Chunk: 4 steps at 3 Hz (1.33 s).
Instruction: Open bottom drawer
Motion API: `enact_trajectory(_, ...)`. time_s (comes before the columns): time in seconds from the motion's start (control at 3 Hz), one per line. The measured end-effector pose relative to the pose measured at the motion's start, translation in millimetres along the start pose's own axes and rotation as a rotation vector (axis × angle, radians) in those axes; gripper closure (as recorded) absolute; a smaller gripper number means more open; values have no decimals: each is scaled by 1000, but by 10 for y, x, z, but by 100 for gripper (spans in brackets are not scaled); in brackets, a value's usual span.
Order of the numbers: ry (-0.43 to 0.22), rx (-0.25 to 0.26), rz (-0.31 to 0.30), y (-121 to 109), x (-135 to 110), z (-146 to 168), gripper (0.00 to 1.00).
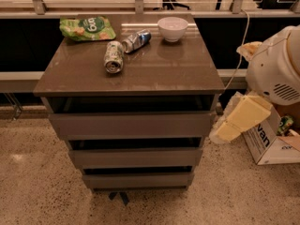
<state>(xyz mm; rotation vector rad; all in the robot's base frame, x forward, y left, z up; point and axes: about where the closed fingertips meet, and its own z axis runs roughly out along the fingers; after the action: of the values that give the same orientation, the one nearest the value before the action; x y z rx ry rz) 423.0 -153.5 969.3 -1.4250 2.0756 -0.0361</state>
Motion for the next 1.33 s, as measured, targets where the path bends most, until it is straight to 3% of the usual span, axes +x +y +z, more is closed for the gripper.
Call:
enact_trajectory(0.33,0,0,0,0,-1,-1,0)
enact_trajectory(0.67,-41,-12,-38,34,-79,290,0)
enact_trajectory(1.0,-123,-68,-115,414,-211,971,0)
enact_trajectory(1.33,-202,-135,-187,1067,-259,1789,0)
